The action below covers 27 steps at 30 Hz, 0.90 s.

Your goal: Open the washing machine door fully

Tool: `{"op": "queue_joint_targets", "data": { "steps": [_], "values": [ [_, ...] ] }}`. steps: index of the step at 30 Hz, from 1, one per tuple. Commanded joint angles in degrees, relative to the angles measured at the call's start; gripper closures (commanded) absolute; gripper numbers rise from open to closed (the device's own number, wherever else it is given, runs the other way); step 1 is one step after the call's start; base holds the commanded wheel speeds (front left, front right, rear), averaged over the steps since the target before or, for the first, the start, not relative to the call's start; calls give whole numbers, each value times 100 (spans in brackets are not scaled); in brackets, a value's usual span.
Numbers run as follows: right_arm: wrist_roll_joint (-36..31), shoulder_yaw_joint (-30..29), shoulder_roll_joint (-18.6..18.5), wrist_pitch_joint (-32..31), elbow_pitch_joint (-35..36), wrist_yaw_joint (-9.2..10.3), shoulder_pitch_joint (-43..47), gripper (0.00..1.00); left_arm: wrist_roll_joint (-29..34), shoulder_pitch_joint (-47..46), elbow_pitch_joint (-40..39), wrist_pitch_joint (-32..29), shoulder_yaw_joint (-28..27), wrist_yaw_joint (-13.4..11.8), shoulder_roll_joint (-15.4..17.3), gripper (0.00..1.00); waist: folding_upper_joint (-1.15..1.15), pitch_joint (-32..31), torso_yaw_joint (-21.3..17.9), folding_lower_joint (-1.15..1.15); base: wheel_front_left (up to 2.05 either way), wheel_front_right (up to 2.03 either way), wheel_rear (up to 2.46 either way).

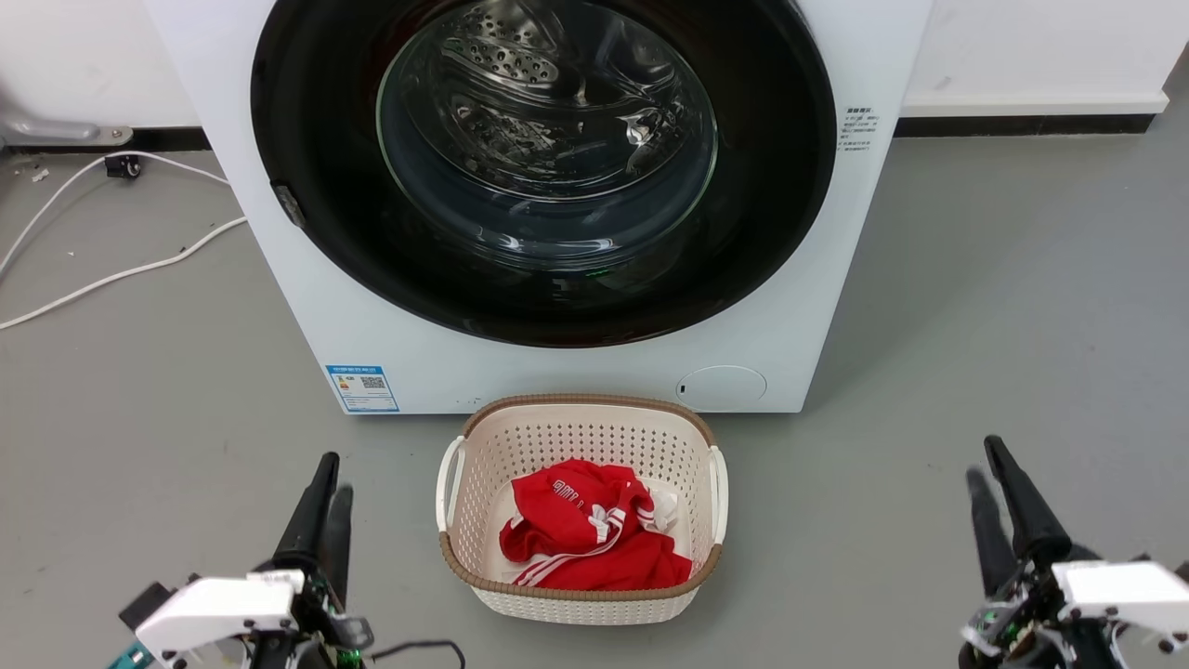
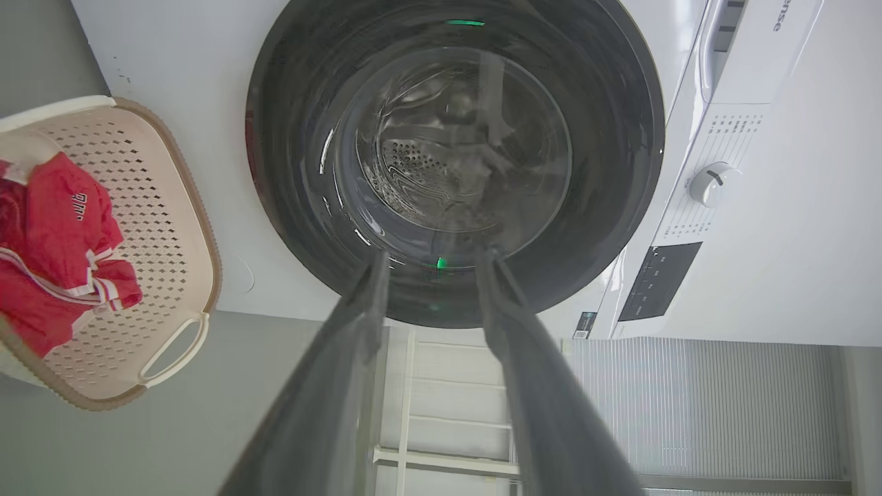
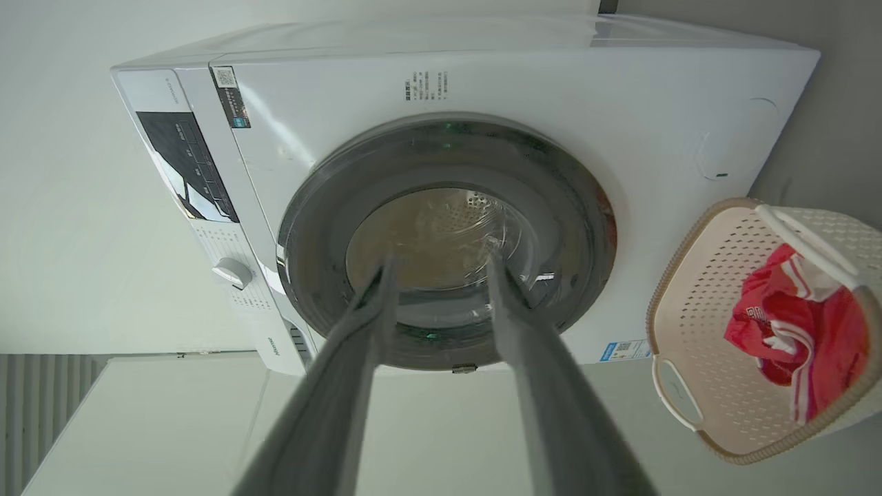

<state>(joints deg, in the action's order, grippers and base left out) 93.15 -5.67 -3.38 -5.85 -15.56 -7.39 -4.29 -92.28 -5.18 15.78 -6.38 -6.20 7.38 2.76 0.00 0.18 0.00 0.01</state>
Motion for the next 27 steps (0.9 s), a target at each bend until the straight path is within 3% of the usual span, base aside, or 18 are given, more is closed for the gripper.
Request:
{"op": "queue_joint_targets", "data": {
  "steps": [1, 15, 27],
  "values": [
    [1, 6, 0, 6, 11, 0, -5, 0, 2, -5, -13, 5, 4, 0, 1, 0, 0, 0, 0, 0, 0, 0, 0],
    [-324, 166, 8, 395, 348, -2, 70, 0, 384, -27, -268, 405, 259, 3, 38, 0, 0, 0, 23, 0, 0, 0, 0],
    [-1704, 173, 15, 682, 814, -4, 134, 0, 1453, -67, -702, 699, 154, 5, 8, 0, 0, 2, 36, 0, 0, 0, 0]
  ]
}}
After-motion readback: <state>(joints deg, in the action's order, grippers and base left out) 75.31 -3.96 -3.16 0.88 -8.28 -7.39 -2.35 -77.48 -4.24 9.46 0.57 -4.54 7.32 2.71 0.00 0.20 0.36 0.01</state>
